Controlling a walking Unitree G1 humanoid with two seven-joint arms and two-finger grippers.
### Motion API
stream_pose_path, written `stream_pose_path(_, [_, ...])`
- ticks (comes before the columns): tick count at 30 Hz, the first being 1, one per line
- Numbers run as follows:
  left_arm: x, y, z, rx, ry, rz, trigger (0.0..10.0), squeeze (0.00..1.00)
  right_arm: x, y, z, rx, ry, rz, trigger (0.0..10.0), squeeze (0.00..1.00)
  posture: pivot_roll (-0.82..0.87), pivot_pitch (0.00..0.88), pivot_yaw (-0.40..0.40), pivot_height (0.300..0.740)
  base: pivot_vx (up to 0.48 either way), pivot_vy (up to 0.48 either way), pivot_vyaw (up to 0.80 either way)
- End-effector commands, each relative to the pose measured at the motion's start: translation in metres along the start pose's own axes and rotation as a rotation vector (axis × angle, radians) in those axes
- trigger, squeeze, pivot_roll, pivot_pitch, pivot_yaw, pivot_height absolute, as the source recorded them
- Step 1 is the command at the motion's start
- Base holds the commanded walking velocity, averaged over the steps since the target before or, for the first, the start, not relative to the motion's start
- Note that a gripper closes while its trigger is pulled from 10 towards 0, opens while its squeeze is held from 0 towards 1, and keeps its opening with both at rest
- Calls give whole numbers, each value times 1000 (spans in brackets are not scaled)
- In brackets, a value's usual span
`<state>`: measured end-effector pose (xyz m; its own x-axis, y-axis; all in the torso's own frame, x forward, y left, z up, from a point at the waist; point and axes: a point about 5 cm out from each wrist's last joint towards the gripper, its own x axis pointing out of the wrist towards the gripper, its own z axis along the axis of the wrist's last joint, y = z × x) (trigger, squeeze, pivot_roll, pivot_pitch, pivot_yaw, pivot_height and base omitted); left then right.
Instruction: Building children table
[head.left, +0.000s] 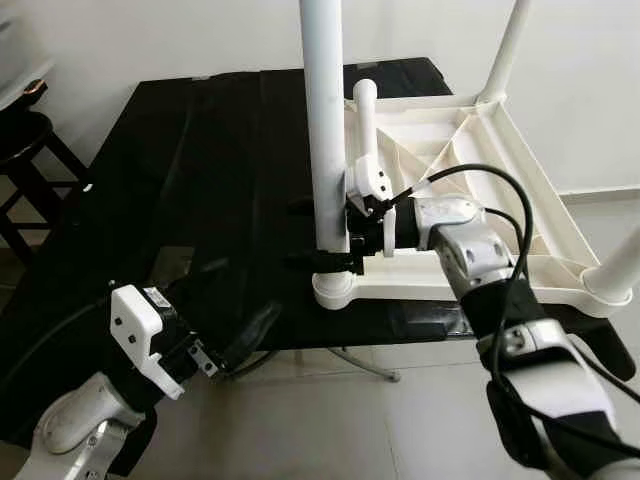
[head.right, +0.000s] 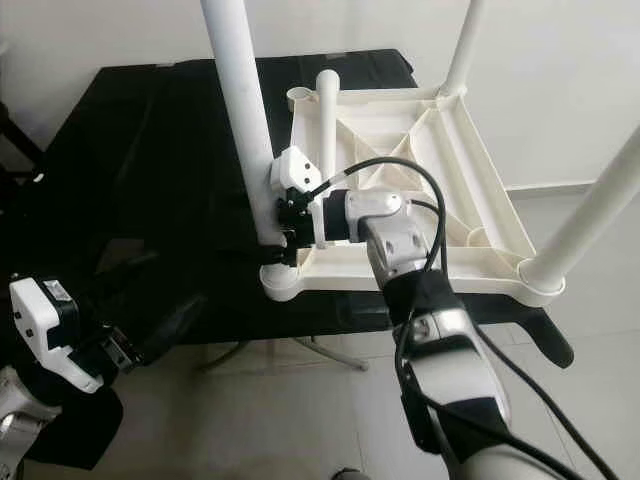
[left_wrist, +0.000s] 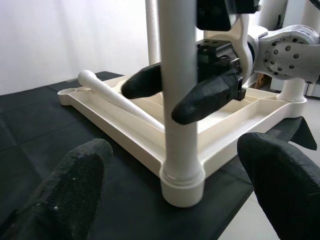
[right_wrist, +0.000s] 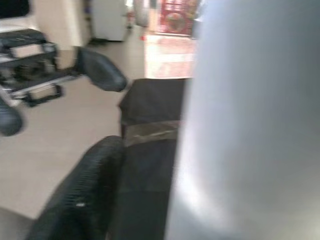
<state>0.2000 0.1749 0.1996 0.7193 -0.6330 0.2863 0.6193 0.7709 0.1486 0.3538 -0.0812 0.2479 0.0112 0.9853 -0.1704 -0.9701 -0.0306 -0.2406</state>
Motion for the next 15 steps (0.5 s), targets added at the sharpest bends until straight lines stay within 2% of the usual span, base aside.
stream_pose_path(1, [-2,1,4,13,3,1,10000,0,12,5,-1,-2,-4,83,1333,0,16,181,33,740,0,0,0])
stream_pose_path(2, [-3,1,4,14,4,2,10000,0,12,5,-1,5,-5,113,0,0,17,185,32,740,0,0,0])
stream_pose_path(10, [-3,0,4,12,8,5,10000,0,8,-2,-1,15,-36,104,0,0,11,183,32,740,0,0,0])
stream_pose_path(12, [-3,0,3,12,8,6,10000,0,3,-6,-4,1,-37,24,0,0,7,182,32,740,0,0,0])
stream_pose_path(13, [-3,0,3,12,8,6,10000,0,3,-6,-4,1,-37,24,0,0,7,182,32,740,0,0,0])
stream_pose_path(15, [-2,1,3,13,6,6,10000,0,-6,-9,-13,1,-27,-160,0,0,0,180,27,740,0,0,0])
